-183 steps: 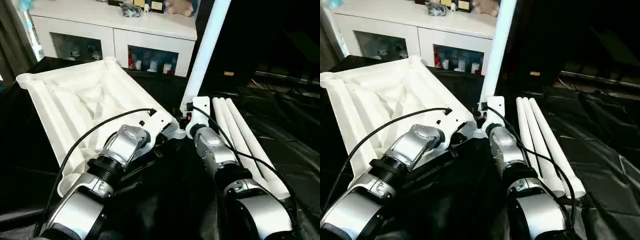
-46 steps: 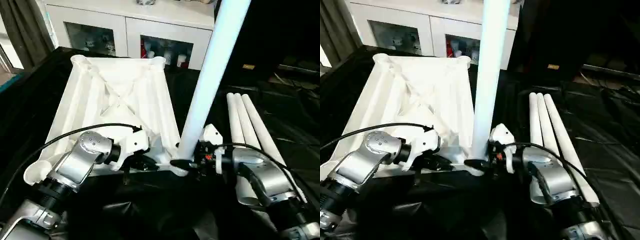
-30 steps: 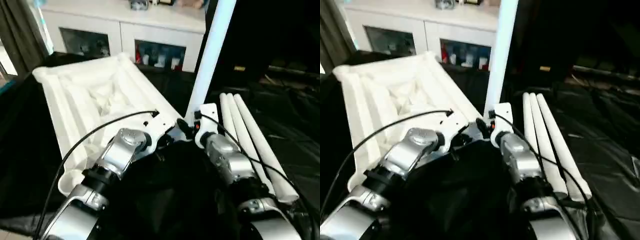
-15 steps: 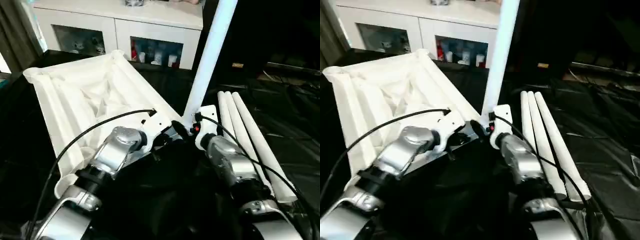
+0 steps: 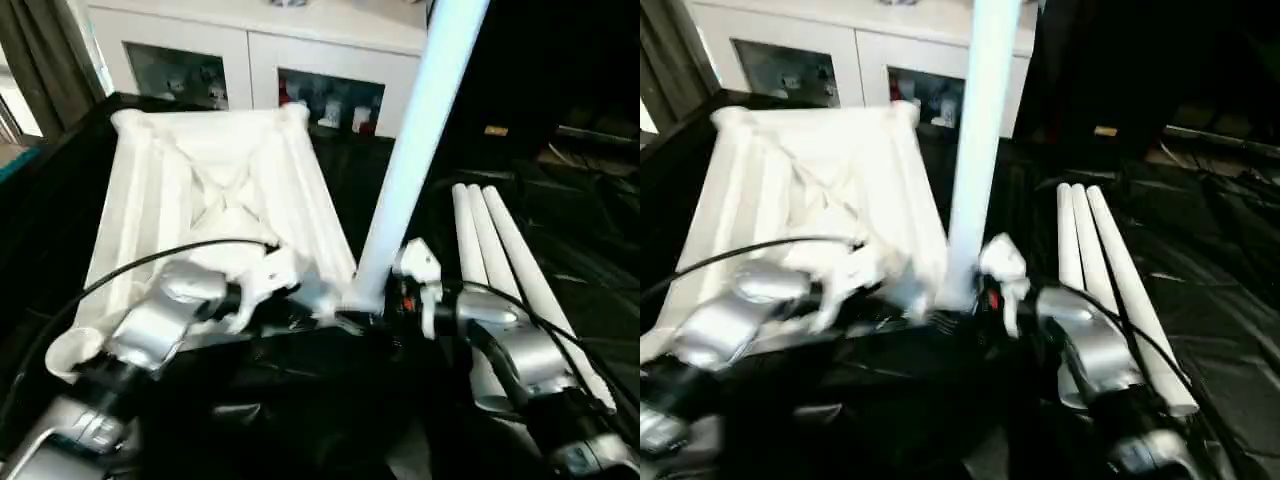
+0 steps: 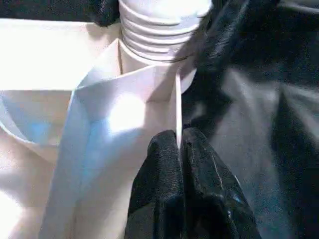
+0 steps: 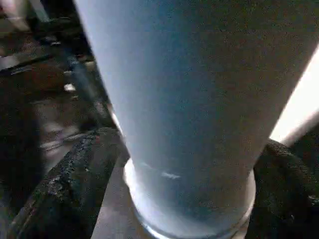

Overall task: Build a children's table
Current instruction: Rotate leg to tighten

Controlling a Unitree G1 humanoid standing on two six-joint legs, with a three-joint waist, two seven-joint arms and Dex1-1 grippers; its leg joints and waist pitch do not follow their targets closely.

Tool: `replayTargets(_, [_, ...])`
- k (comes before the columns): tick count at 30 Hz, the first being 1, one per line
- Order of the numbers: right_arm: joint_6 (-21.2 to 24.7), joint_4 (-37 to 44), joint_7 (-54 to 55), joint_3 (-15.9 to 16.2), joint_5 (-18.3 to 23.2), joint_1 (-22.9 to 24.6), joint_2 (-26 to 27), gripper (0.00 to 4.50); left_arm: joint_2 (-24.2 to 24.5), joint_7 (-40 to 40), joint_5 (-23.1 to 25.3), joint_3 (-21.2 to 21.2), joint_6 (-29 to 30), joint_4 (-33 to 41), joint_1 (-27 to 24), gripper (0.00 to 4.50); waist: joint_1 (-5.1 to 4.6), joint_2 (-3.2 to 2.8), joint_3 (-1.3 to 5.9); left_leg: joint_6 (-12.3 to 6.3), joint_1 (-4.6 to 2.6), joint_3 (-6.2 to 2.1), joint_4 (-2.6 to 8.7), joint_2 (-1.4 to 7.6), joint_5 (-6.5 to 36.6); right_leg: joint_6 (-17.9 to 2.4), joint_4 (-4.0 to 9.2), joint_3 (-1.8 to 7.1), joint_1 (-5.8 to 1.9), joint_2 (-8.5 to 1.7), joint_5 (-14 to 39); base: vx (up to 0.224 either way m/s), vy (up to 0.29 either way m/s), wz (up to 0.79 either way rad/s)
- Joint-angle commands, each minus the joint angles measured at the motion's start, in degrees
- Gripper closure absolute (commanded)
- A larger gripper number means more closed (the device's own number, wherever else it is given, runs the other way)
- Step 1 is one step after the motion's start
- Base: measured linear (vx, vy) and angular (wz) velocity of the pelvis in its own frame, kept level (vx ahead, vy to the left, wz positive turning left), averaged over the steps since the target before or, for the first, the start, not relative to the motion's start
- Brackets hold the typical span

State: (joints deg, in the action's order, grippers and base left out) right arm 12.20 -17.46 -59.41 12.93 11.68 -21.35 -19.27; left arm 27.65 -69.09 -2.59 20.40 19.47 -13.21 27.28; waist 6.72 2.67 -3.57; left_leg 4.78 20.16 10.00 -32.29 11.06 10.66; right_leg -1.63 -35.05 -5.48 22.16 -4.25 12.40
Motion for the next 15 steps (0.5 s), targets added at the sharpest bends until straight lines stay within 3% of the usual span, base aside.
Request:
replayTargets(1, [0.3,2.1,-1.9,0.9,0.8,0.1,-0.8,0.61,-0.6,-3.2,-1.4,2.4,0.1,2.2,-0.4,4.5,-0.14,-0.37,2.81,-4.77,-0.27,-0.67,3.47,2.88,6.1,-12.8,3.5,3.81,-2.9,-4.79,1.5,0.0,0.0,0.0])
replayTargets(4, [0.1,2.0,-3.2,1.2,0.9,0.1,-1.3,0.77,0.4,-4.1,-1.5,2.3,-0.1,2.6,-1.1,4.5,-0.13,-0.31,2.73,-3.96,-0.3,-0.7,3.56,2.88,7.3,-12.3,3.79,3.86,-2.89,-4.96,4.7,0.0,0.0,0.0])
replayTargets(11, [1.2,2.7,-4.2,1.1,1.3,0.2,-1.2,1.24,0.7,-4.2,-1.7,2.2,0.1,3.1,-1.3,4.5,-0.14,-0.23,2.96,-4.48,-0.2,-0.69,3.29,2.73,4.8,-13.0,3.23,3.82,-3.0,-4.74,0.8,0.0,0.0,0.0])
replayTargets(15, [1.9,2.8,-4.3,1.3,1.6,0.5,-1.1,1.6,0.4,-3.9,-1.5,2.2,0.2,2.9,-1.2,4.5,-0.13,-0.33,2.93,-4.41,-0.23,-0.69,3.31,2.73,5.2,-12.8,3.39,3.81,-3.01,-4.78,1.9,0.0,0.0,0.0])
